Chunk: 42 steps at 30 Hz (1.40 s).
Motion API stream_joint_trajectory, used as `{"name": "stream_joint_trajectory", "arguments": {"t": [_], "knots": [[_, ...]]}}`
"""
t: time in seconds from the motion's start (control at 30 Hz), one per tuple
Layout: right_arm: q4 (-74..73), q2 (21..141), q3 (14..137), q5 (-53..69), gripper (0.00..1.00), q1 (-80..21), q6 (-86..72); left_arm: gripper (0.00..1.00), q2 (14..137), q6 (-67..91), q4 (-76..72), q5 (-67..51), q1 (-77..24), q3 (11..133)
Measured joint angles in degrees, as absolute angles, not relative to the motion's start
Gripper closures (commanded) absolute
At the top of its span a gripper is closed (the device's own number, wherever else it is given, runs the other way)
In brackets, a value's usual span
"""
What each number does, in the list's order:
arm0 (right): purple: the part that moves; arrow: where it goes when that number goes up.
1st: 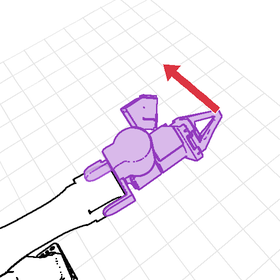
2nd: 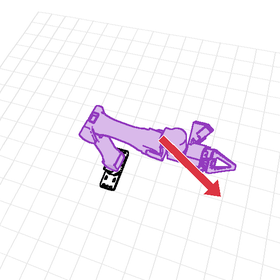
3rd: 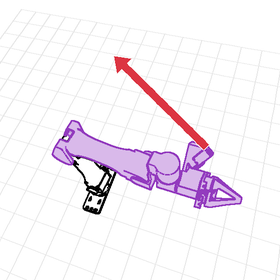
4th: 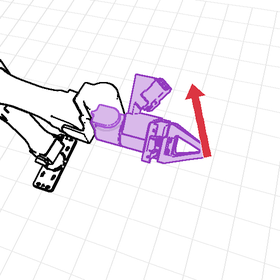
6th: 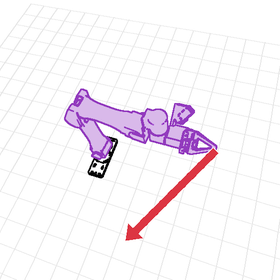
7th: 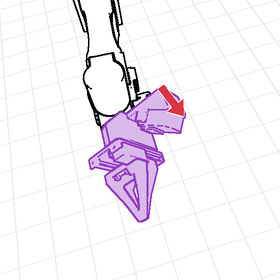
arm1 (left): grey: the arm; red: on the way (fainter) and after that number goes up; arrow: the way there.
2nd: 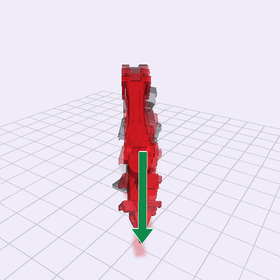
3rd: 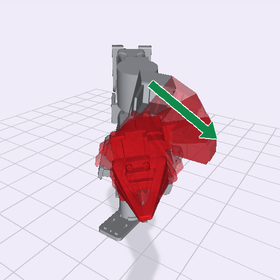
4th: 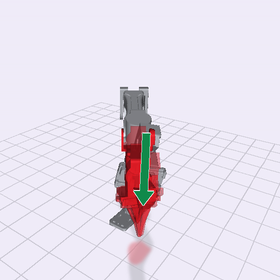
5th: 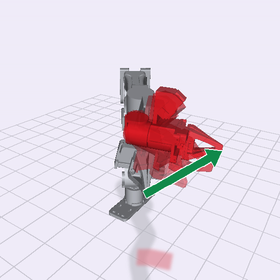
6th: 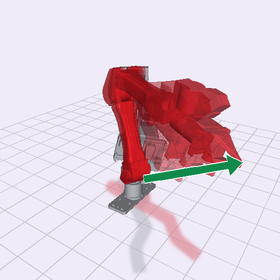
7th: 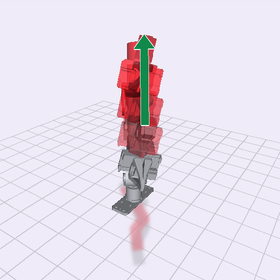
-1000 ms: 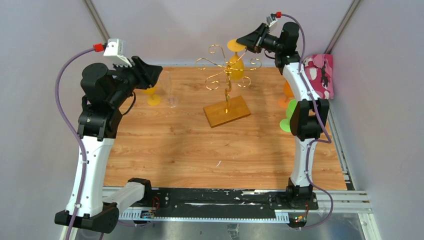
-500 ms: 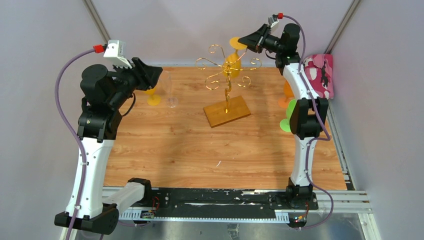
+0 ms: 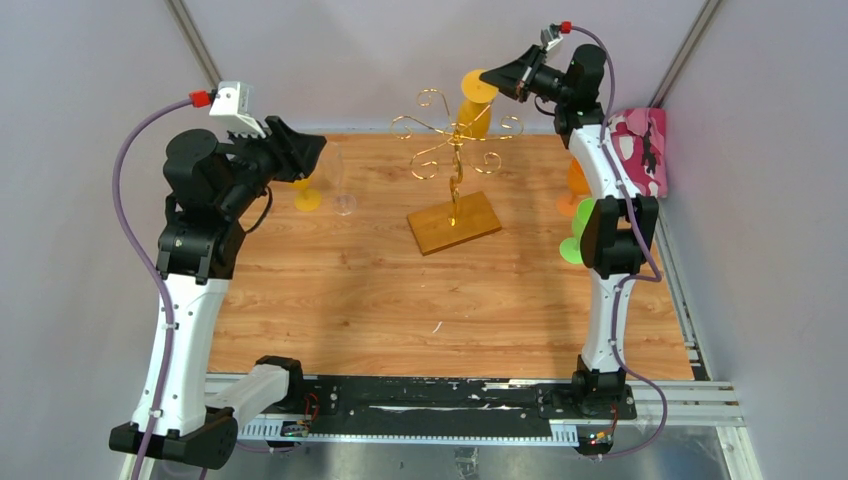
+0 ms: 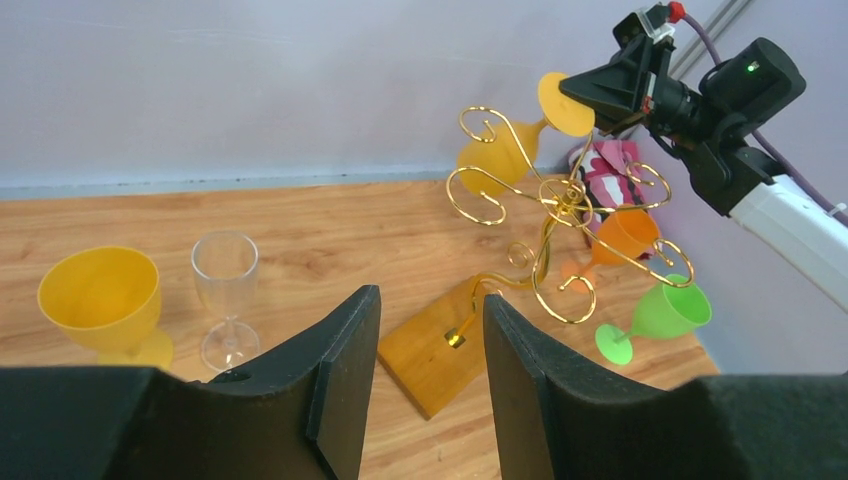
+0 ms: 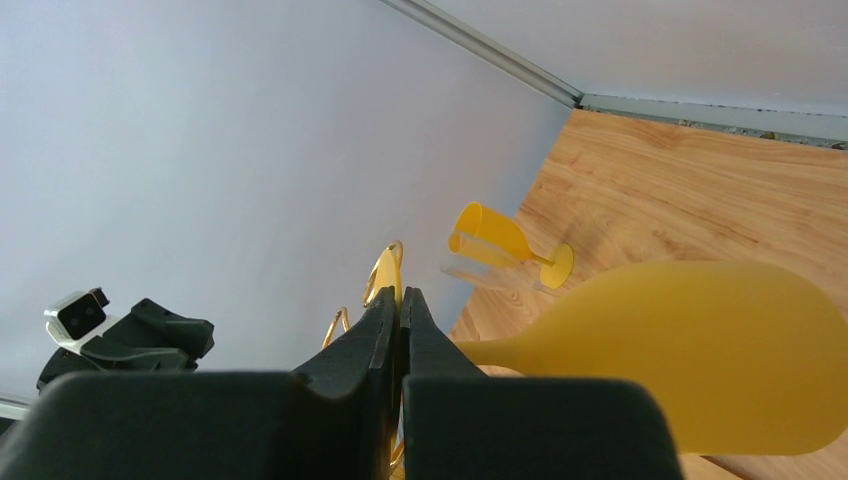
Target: Take the wine glass off the wine glass rack
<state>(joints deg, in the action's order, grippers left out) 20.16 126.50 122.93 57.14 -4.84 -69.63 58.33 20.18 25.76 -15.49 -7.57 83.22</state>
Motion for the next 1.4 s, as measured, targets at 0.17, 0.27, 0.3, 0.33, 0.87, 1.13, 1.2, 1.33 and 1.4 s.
{"name": "stream_joint_trajectory", "arguments": {"t": [0.17,0.27,0.3,0.33,0.87,1.13,1.2,1.33,1.4], "knots": [[20.2,125.4,121.2,57.1,1.00,-4.8,-69.6,0.52,58.3,20.3,25.8,-15.8,-7.6,82.5],[20.2,124.7,120.1,57.0,1.00,-4.6,-69.6,0.52,58.3,20.4,25.6,-16.1,-7.6,82.5],[20.2,124.5,119.7,57.0,1.00,-4.6,-69.7,0.52,58.3,20.4,25.5,-16.1,-7.6,82.5],[20.6,124.2,119.2,57.1,1.00,-4.4,-69.9,0.52,58.3,20.5,25.4,-16.1,-7.6,82.5],[23.1,119.8,112.0,59.3,1.00,-2.6,-72.8,0.53,58.1,21.7,24.0,-17.0,-7.6,80.9],[23.6,119.3,111.4,61.3,1.00,-3.1,-73.7,0.53,58.2,21.9,23.7,-17.6,-7.6,80.6],[23.6,118.7,111.0,61.6,1.00,-3.4,-73.8,0.53,58.2,21.9,23.7,-17.6,-7.6,80.6],[23.6,117.3,111.0,62.4,1.00,-4.3,-73.9,0.53,58.4,21.9,23.7,-17.6,-7.6,80.6],[23.6,116.8,111.2,62.9,1.00,-4.8,-74.0,0.53,58.4,21.9,23.7,-17.6,-7.6,80.6]]}}
